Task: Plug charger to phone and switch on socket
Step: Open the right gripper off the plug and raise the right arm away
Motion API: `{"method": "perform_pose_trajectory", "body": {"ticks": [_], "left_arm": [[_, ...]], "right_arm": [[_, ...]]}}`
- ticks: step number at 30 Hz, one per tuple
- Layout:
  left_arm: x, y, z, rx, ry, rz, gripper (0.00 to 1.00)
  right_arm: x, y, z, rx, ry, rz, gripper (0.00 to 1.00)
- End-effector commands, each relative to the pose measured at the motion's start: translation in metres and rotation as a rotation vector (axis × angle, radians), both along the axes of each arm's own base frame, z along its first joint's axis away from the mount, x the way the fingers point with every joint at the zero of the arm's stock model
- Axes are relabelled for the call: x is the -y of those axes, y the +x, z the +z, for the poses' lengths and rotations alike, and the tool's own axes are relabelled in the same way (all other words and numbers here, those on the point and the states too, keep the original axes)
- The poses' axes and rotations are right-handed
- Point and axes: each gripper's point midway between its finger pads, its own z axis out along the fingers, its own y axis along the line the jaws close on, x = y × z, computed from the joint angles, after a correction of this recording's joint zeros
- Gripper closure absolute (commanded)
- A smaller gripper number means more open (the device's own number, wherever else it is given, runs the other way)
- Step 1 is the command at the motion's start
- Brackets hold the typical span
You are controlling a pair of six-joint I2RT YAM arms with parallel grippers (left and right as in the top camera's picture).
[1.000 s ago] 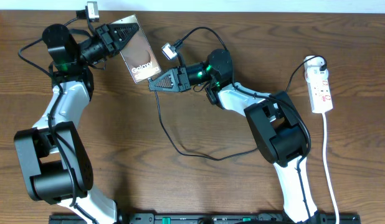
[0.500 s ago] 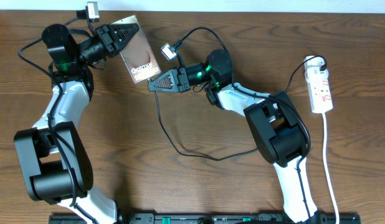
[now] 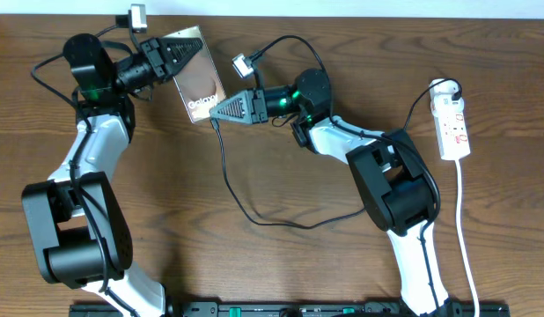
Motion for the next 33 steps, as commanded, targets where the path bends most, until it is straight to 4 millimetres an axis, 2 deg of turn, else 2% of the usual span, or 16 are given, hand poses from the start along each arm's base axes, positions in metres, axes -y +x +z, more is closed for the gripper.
{"method": "perform_pose_trajectory", "body": {"ticks": [1,2,4,6,11,19,25,33], "left_arm": [[0.003,-0.008,0.012,0.052,0.016,-0.034,0.93],[0.003,-0.008,0.012,0.053,0.016,-0.034,0.93],[0.003,-0.008,0.012,0.054,0.017,-0.034,0.92],[0.003,-0.008,0.012,0.055,0.017,-0.034,0.93],[0.000,-0.008,0.012,0.053,0.017,-0.034,0.92],[-0.025,-0.024,0.010,0.036,0.011,-0.091,0.92],[-0.024,-0.032,0.010,0.058,0.020,-0.137,0.93],[-0.022,-0.037,0.010,0.122,0.049,-0.169,0.93]], "right_arm": [[0.001,0.007,0.012,0.022,0.022,-0.030,0.50],[0.001,0.006,0.012,0.023,0.022,-0.029,0.45],[0.001,0.006,0.011,0.024,0.021,-0.025,0.10],[0.001,0.005,0.011,0.025,0.019,-0.020,0.01],[0.001,0.004,0.011,0.031,0.018,-0.014,0.01],[0.028,0.023,0.008,0.036,0.006,-0.045,0.01],[0.042,0.032,0.007,0.042,-0.003,-0.052,0.01],[0.044,0.029,0.005,0.075,-0.004,-0.034,0.01]]}}
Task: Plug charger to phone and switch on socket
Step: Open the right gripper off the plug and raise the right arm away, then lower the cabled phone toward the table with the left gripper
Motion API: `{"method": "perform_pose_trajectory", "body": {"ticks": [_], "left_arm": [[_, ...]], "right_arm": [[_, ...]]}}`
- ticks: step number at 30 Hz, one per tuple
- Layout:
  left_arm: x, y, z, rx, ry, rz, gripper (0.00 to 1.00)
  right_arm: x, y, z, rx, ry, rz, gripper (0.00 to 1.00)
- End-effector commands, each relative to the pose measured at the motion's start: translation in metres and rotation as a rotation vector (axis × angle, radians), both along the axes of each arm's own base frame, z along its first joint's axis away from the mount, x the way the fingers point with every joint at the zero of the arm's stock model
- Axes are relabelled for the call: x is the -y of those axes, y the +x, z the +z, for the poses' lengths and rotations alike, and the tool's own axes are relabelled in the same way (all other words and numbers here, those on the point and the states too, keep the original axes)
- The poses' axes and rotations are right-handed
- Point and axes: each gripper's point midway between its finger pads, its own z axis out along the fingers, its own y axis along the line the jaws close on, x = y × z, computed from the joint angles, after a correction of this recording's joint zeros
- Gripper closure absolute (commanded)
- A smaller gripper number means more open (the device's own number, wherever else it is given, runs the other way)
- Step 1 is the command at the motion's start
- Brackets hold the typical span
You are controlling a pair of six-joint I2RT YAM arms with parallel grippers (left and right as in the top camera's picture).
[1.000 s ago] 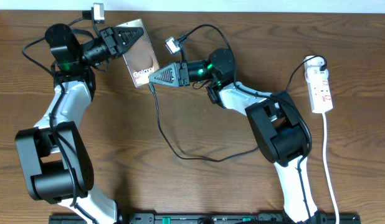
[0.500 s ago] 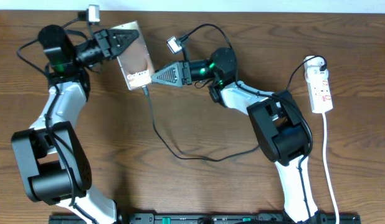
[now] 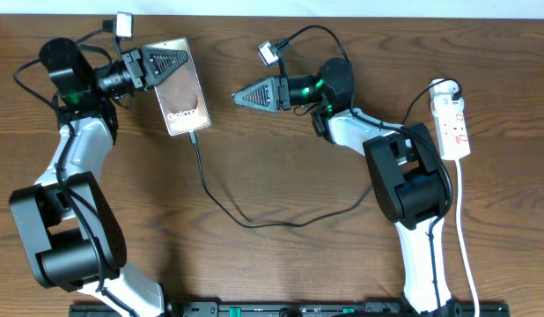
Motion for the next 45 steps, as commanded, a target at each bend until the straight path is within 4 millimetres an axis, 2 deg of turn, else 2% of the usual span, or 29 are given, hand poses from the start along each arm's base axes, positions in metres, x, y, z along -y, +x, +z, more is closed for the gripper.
{"method": "perform_pose_trajectory", "body": {"ticks": [1,14,19,24,27,33,35,37,39,42,43,44,45], "left_arm": [[0.003,-0.010,0.010,0.081,0.028,-0.045,0.93],[0.003,-0.009,0.010,0.113,0.041,-0.038,0.93],[-0.001,-0.001,0.003,0.050,0.028,0.011,0.93],[-0.002,0.001,-0.002,0.013,0.021,0.025,0.93],[-0.002,0.002,-0.003,-0.002,0.018,0.028,0.93],[-0.002,0.002,-0.004,0.015,0.026,0.031,0.93],[-0.003,0.004,-0.004,0.015,0.027,0.041,0.92],[-0.003,0.004,-0.004,0.015,0.027,0.046,0.93],[-0.003,0.005,-0.004,0.021,0.031,0.047,0.93],[-0.005,0.008,-0.011,-0.008,0.029,0.068,0.93],[-0.006,0.010,-0.016,-0.029,0.031,0.083,0.92],[-0.009,0.014,-0.042,-0.106,0.066,0.135,0.93],[-0.011,0.014,-0.055,-0.142,0.089,0.156,0.92]], "right_arm": [[0.000,-0.002,0.009,0.061,0.012,0.015,0.01],[0.000,-0.001,0.005,0.047,0.003,0.011,0.02],[-0.003,0.011,-0.009,-0.091,-0.045,-0.037,0.02],[-0.005,0.020,-0.021,-0.137,-0.072,-0.082,0.01],[-0.005,0.035,-0.045,-0.200,-0.142,-0.175,0.01],[0.000,0.046,-0.066,-0.204,-0.253,-0.281,0.01],[0.009,0.049,-0.076,-0.182,-0.352,-0.352,0.01],[0.017,0.050,-0.075,-0.149,-0.420,-0.402,0.01],[0.028,0.051,-0.069,-0.102,-0.495,-0.463,0.01],[0.059,0.053,-0.055,-0.022,-0.667,-0.612,0.01],[0.068,0.053,-0.051,-0.007,-0.708,-0.651,0.01],[0.094,0.052,-0.038,0.024,-0.819,-0.764,0.01],[0.102,0.051,-0.033,0.037,-0.848,-0.793,0.01]]}}
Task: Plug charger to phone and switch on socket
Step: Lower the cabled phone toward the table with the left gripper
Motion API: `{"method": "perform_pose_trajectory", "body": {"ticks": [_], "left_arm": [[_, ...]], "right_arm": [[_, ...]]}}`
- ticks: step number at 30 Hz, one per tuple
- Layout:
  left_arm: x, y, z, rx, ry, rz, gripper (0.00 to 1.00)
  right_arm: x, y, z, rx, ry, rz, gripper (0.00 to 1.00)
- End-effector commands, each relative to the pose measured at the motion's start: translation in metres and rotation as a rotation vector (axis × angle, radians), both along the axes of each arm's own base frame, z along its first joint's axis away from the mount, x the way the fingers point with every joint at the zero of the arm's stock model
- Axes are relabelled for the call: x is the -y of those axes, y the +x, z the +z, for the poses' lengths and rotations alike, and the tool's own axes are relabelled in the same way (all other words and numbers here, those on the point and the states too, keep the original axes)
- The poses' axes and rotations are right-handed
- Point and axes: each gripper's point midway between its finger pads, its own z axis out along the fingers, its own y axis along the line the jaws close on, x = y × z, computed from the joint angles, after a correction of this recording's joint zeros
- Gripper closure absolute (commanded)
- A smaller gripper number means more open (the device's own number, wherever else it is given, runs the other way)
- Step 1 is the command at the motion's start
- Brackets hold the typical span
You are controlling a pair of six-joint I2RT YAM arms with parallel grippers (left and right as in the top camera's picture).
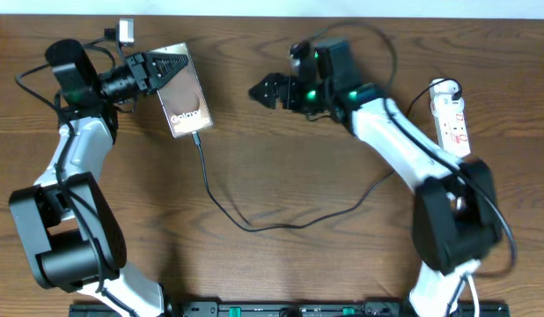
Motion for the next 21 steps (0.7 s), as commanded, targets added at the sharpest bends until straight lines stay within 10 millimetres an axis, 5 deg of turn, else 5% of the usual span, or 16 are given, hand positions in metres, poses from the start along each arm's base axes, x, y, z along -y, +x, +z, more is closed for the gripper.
{"method": "perform_pose_trajectory", "body": {"ticks": [1,7,21], "left_arm": [[-0.006,0.002,-0.035,-0.050,0.095,0.072,0.93],[-0.010,-0.009,-0.089,-0.195,0.215,0.109,0.93],[0.013,-0.028,-0.178,-0.386,0.379,0.042,0.93]], "right_arm": [[0.046,0.014,0.022,0.167,-0.248,-0.152,0.01],[0.068,0.009,0.030,0.172,-0.338,-0.214,0.01],[0.070,0.005,0.025,0.151,-0.351,-0.209,0.01]]}}
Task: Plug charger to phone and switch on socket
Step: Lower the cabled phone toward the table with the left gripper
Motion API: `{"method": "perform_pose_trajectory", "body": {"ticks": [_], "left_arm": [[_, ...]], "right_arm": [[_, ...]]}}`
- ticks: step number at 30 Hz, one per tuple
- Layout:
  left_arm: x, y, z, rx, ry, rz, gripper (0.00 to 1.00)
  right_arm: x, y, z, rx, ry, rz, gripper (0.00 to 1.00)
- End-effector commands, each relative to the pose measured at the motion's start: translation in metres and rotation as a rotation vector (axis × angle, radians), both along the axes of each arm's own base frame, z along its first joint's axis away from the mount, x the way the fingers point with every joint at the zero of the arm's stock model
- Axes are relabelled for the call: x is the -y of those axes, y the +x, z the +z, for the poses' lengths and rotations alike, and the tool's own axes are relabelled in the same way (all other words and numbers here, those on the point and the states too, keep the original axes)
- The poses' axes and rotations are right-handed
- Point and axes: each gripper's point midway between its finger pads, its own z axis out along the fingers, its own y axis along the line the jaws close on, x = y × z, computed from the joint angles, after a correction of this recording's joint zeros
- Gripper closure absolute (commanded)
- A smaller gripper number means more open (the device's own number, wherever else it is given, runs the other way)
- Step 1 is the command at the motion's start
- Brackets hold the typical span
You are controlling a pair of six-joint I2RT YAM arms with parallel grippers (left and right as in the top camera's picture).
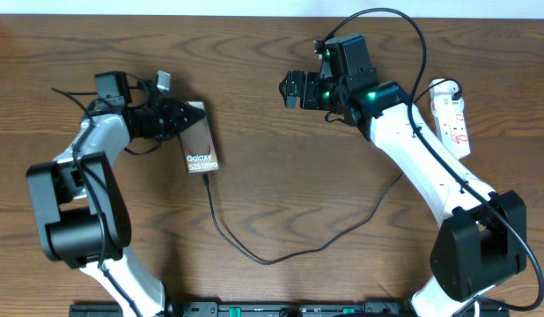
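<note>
The phone (202, 145) lies screen up on the table, its display reading Galaxy S25 Ultra. My left gripper (182, 120) is shut on the phone's upper edge. The black charger cable (254, 258) is plugged into the phone's lower end. It loops across the table and rises toward the right, passing under my right arm. My right gripper (291, 90) hangs raised over the table's far middle, its fingers close together and holding nothing. The white socket strip (453, 123) lies at the far right with a plug at its top end.
The strip's white lead (466, 229) runs down the right edge of the table. My right arm stretches from the lower right corner up past the strip. The table's back edge lies just beyond both grippers.
My left gripper has brought the phone right and toward the front, down to the table. My right gripper has moved a little to the right and toward the back.
My right gripper first held the plug at the phone's lower end while the left held the phone up. Then the cable hung from the phone and the right gripper was drawn back empty. It has since kept shifting right, and the phone now rests lower.
</note>
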Motion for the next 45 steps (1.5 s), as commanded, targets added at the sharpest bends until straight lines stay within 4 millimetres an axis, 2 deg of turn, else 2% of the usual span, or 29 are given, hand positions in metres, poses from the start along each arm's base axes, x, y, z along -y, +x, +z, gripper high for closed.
{"method": "perform_pose_trajectory", "body": {"ticks": [1,13,25,32,40,45], "left_arm": [[0.007,-0.001,-0.018,-0.015,0.022,-0.035,0.93],[0.015,-0.013,-0.069,-0.139,0.000,-0.054,0.93],[0.015,-0.016,-0.074,-0.158,-0.004,-0.053,0.92],[0.015,-0.017,-0.074,-0.171,-0.007,-0.052,0.67],[0.014,-0.021,-0.077,-0.195,0.003,-0.046,0.44],[0.005,-0.030,-0.092,-0.280,0.080,-0.009,0.39]], "right_arm": [[0.004,0.000,0.002,0.016,-0.025,-0.001,0.01],[0.008,-0.002,-0.002,0.000,-0.044,-0.011,0.01],[0.008,-0.002,-0.002,0.000,-0.044,-0.011,0.01],[0.008,-0.002,-0.002,0.000,-0.044,-0.011,0.01],[0.007,-0.002,-0.002,0.000,-0.044,-0.010,0.01],[0.007,-0.002,-0.002,-0.001,-0.044,-0.011,0.01]]}}
